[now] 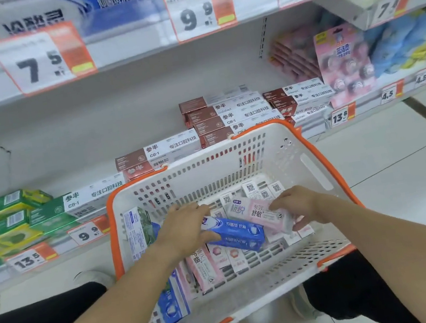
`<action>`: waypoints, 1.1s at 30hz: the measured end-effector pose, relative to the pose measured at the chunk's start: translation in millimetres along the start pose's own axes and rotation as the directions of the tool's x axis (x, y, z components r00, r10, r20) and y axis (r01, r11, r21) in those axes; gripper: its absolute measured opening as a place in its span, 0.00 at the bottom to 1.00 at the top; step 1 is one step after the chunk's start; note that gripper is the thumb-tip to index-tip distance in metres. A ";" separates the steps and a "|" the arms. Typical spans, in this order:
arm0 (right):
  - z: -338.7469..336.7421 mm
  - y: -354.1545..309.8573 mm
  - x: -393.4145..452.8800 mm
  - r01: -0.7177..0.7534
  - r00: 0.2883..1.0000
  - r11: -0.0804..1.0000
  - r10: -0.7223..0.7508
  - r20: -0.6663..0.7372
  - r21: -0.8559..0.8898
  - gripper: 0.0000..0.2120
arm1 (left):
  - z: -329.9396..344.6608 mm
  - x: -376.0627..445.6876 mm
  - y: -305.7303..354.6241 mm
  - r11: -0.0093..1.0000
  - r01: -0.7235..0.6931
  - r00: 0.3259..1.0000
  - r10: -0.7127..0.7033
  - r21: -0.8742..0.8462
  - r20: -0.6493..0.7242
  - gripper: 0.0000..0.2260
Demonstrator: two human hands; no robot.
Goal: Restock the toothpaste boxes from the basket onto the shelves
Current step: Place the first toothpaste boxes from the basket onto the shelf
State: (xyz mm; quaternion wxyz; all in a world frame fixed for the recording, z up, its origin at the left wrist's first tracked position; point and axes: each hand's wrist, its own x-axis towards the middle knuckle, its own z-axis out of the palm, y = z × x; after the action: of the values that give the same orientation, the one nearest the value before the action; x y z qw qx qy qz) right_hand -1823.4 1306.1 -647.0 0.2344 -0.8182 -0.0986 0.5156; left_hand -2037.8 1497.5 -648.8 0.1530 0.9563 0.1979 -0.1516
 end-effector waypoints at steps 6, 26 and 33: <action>7.7 -4.1 -2.4 0.031 0.999 0.997 -0.032 0.011 0.073 0.14 | -12.5 -34.5 -24.6 0.872 0.292 0.945 -0.200 -0.393 0.259 0.30; 1.7 -136.7 -82.6 0.307 0.728 0.925 -0.380 0.570 0.226 0.22 | -192.3 -129.4 -49.1 0.328 0.146 0.954 -0.295 -0.933 0.046 0.27; -58.5 -198.9 -172.6 0.682 0.702 0.723 -0.606 0.375 -0.109 0.27 | -263.2 -129.5 -45.2 0.533 -0.172 0.867 -0.318 -0.829 -0.384 0.26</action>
State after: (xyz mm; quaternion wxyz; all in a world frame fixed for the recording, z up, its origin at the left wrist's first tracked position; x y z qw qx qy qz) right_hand -1832.8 1393.1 -391.8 0.2816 -0.6602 -0.4775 0.5068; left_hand -2110.0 1586.8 -375.1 0.5316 0.7573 0.3192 0.2049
